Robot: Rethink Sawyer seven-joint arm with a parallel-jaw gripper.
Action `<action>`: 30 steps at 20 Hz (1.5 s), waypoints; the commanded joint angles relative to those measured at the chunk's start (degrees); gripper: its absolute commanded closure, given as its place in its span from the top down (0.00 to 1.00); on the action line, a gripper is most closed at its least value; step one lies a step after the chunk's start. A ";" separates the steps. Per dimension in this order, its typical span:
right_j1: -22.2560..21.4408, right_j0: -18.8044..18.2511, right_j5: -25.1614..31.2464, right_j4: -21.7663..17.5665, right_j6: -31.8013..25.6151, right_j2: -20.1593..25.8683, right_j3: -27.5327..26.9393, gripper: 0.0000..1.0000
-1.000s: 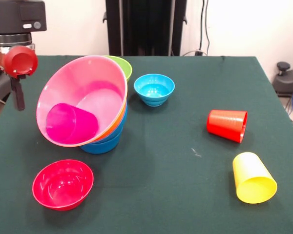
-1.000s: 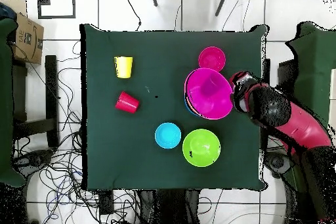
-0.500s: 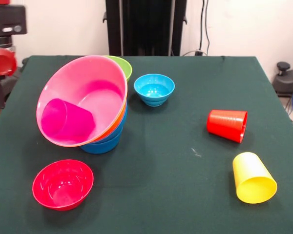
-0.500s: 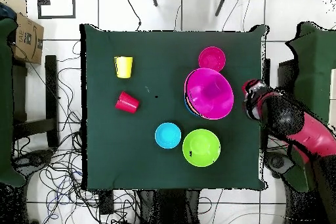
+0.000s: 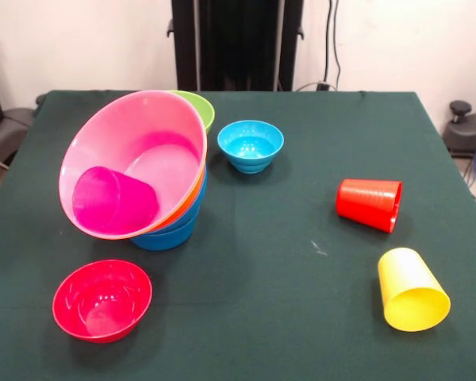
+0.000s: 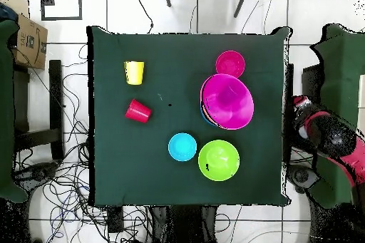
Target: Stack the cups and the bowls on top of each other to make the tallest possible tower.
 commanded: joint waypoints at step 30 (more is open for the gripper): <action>-2.51 3.13 1.21 -10.33 -4.08 3.47 8.94 0.00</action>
